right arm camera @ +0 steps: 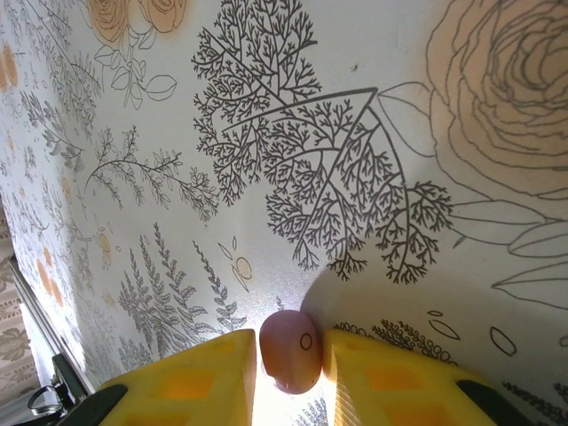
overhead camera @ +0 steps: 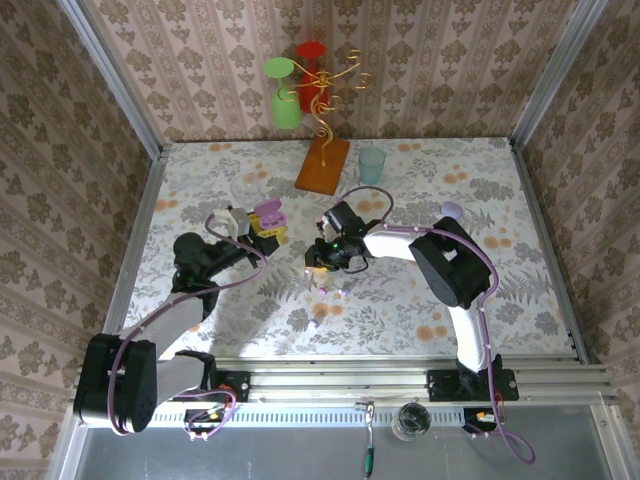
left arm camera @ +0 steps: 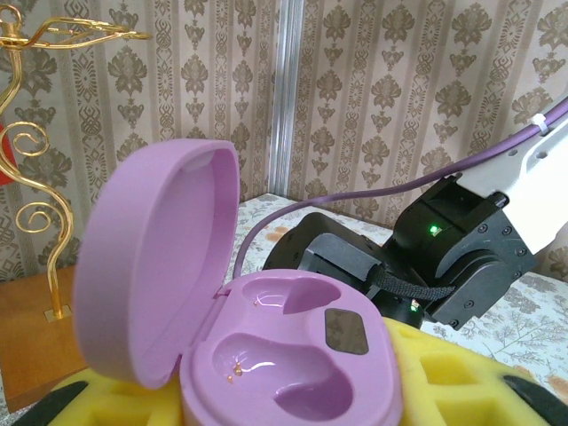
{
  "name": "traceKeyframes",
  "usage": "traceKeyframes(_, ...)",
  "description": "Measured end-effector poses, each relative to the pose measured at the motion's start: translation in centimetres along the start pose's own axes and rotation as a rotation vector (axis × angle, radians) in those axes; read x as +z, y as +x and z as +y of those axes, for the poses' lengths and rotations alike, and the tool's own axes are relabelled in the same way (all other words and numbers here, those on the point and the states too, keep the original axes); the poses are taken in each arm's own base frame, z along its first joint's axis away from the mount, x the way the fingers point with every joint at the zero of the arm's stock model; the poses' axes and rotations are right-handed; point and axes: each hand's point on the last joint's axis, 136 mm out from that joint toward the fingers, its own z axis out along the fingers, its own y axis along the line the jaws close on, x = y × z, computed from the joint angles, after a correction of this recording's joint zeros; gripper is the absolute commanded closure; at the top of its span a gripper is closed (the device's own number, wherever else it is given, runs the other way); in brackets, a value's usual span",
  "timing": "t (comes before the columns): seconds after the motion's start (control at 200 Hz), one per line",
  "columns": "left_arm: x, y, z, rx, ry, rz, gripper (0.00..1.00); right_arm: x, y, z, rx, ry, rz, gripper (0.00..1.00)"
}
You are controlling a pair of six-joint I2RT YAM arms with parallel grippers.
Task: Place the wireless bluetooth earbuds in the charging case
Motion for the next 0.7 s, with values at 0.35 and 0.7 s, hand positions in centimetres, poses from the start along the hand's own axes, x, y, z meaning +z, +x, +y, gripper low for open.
traceKeyframes(0.35, 0.1, 0.2, -0.2, 0.014, 0.007, 0.007, 0.66, 0.0, -0.7, -0.1, -0.012, 0.038, -0.016, 0.79)
traceKeyframes(0.7, 0.8, 2.9, -1.1, 0.027, 0.023, 0.098, 0.66, -4.9, -0.4, -3.1, -0.066, 0.310, -0.099, 0.79)
